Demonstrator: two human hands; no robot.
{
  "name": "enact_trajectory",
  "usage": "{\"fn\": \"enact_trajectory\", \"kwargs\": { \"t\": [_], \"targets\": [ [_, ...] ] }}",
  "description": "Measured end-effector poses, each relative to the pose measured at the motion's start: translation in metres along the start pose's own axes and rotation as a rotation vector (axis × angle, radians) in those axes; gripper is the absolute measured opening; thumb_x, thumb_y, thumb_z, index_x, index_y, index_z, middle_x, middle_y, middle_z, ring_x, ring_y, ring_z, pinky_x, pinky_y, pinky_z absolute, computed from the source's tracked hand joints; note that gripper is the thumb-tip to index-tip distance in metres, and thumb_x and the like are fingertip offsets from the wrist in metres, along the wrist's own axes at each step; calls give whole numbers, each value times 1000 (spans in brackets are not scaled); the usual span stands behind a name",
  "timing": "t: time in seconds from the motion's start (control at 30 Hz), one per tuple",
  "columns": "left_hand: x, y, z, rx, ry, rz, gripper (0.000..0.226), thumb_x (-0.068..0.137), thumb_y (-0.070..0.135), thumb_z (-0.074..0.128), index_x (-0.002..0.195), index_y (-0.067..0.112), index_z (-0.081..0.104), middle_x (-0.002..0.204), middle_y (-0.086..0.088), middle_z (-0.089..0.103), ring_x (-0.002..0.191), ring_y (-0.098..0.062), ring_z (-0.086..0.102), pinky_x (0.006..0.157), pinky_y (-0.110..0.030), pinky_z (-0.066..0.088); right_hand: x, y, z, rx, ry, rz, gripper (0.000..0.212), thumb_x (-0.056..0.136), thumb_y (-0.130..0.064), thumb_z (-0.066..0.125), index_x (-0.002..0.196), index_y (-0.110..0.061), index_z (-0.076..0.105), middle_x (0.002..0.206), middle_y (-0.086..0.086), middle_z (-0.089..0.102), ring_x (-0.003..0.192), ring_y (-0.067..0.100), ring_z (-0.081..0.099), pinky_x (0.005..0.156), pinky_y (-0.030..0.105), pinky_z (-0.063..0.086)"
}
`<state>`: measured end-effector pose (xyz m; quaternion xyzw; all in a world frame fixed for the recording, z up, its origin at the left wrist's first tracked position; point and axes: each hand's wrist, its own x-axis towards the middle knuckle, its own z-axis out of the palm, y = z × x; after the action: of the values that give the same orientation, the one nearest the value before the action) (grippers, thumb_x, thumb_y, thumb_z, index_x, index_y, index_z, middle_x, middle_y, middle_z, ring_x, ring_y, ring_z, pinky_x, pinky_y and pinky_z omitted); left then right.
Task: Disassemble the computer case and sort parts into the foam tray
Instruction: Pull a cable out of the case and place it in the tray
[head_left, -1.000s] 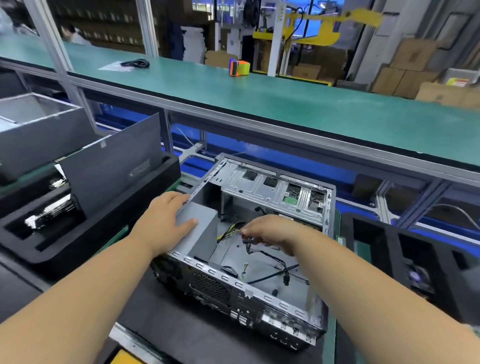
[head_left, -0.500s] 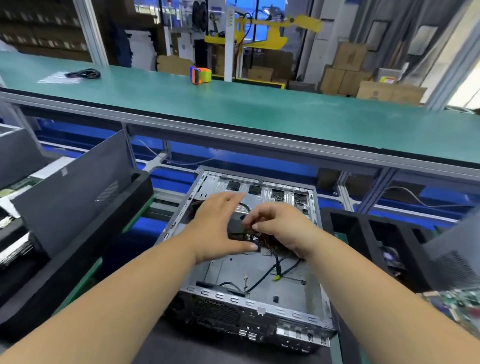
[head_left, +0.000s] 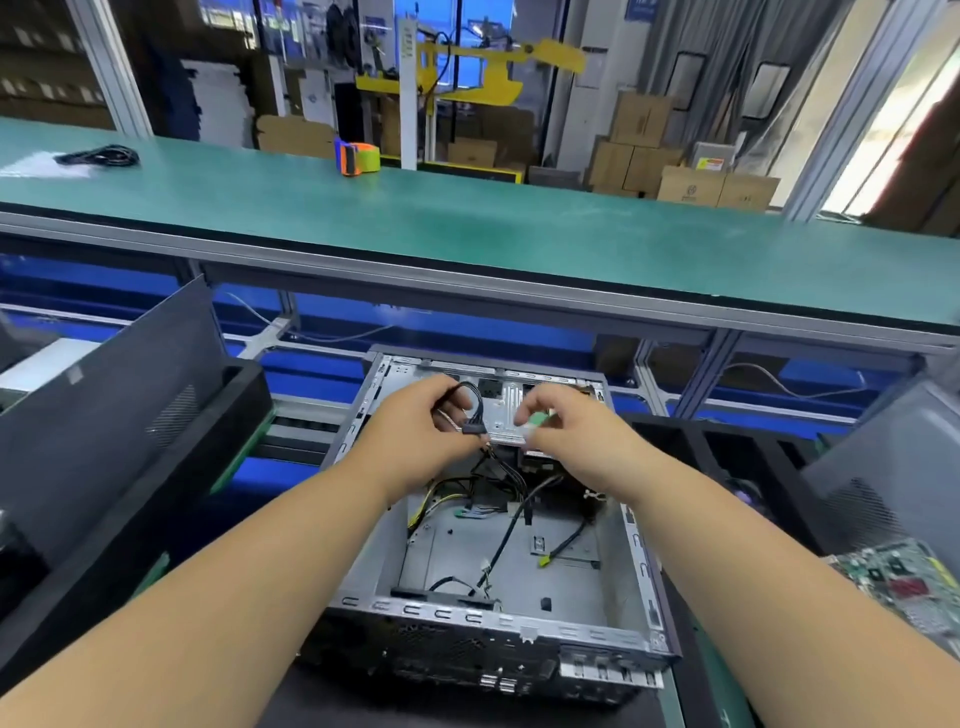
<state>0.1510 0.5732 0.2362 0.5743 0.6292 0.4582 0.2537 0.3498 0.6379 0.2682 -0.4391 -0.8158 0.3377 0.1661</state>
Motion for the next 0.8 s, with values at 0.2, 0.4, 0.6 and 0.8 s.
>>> {"fn": "enact_trajectory", "kwargs": {
  "t": [0.2,0.4,0.6,0.8],
  "targets": [
    [0,-7,-4,-75,-13,-42,26,74,17,83,90,25,63,86,5,58,58,0,42,62,-8,44,12,44,26,-628,-269,57,37,93,-25,62,130,-21,57,130,2,58,113,25,58,92,36,49],
    [0,-13,-2,-66,9,-83,23,79,25,78,96,28,62,90,9,58,65,-6,45,64,-19,50,21,61,45,-689,-209,20,21,88,-37,70,91,-20,58,91,1,59,79,21,56,61,28,41],
    [0,-17,8,-66,-20,-101,24,81,25,75,87,34,54,94,2,66,62,-11,43,61,-23,47,21,63,46,-659,-159,7,27,82,-42,76,81,-21,59,73,-7,50,67,16,52,49,24,31],
    [1,-9,11,-53,95,-110,23,83,30,74,86,29,51,98,14,65,59,-7,46,68,-34,51,15,65,44,-662,-196,20,27,84,-40,73,94,-17,64,93,1,60,83,21,58,63,28,41]
  ]
}}
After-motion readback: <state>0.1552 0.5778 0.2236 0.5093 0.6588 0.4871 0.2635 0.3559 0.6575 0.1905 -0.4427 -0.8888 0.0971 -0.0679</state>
